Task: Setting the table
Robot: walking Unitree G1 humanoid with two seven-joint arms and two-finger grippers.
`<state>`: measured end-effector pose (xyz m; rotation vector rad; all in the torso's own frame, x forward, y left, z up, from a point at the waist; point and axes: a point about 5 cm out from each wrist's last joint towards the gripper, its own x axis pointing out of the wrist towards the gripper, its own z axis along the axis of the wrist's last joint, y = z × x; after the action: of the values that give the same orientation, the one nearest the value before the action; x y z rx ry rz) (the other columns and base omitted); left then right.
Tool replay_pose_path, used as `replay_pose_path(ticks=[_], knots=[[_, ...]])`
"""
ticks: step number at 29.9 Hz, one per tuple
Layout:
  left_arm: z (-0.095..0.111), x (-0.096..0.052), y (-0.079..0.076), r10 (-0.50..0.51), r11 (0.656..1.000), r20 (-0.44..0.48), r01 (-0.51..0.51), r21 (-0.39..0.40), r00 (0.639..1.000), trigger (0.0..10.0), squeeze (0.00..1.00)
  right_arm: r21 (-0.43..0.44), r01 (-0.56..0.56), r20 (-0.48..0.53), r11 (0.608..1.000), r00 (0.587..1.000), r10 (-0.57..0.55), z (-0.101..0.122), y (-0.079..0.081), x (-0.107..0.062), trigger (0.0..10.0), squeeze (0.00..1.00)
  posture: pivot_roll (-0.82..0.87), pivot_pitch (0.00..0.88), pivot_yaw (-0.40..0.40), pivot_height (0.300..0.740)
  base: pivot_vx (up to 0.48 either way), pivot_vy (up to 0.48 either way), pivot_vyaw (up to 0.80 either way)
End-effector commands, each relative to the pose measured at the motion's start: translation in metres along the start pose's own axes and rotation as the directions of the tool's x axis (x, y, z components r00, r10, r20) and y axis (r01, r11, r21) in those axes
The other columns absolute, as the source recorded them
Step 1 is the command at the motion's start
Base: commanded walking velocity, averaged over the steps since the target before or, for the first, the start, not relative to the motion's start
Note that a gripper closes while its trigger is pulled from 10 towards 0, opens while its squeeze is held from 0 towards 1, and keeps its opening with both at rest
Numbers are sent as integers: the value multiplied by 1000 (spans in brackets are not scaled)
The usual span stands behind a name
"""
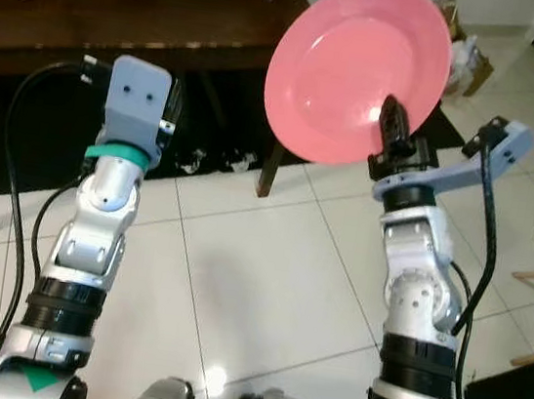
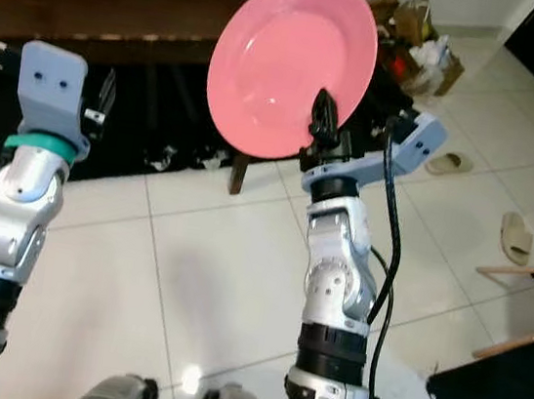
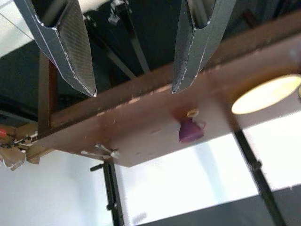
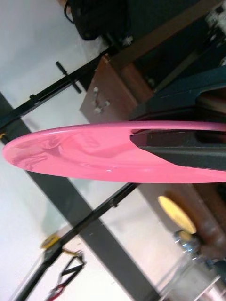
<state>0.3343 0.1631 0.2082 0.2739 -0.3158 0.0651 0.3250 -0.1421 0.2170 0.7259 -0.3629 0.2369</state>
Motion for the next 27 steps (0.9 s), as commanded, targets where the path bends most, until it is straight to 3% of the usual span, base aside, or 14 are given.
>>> replay_pose_path(ticks=[1,10,11,14,16,20,22,27], knots=[[-2,0,-5,-20,1000,-1,20,6,1000,10000,0,14,13,25,1000,1000,-13,7,-3,-1,10000,0,63,0,19,740,480,0,0],[-2,0,-7,-40,999,-1,40,-1,999,10000,0,61,19,-15,998,1000,-19,-1,-5,-5,10000,0,61,0,22,740,480,0,0],[-3,-2,-6,-51,997,-12,50,-59,999,10000,0,127,36,-37,991,999,-31,-5,-10,-10,10000,0,63,0,22,740,480,0,0],[-3,-3,-4,-54,995,-16,53,-85,998,10000,0,145,45,-45,988,998,-39,-6,-12,-11,10000,0,63,0,22,740,480,0,0],[-3,-4,-2,-66,992,-18,64,-112,998,10000,0,140,66,-56,988,997,-59,-8,-17,-14,10000,0,64,0,22,740,480,0,0],[-1,-5,5,-86,989,-8,84,-119,996,10000,0,11,132,-82,991,988,-131,-12,-32,-21,10000,0,69,0,19,740,480,0,0],[-1,-5,6,-86,990,-6,85,-114,996,10000,0,-13,135,-86,991,987,-136,-12,-34,-22,10000,0,69,0,19,740,480,0,0],[-1,-4,1,-99,989,1,99,-108,995,10000,0,9,121,-91,993,989,-120,-13,-33,-20,10000,0,68,0,18,740,457,0,0]])
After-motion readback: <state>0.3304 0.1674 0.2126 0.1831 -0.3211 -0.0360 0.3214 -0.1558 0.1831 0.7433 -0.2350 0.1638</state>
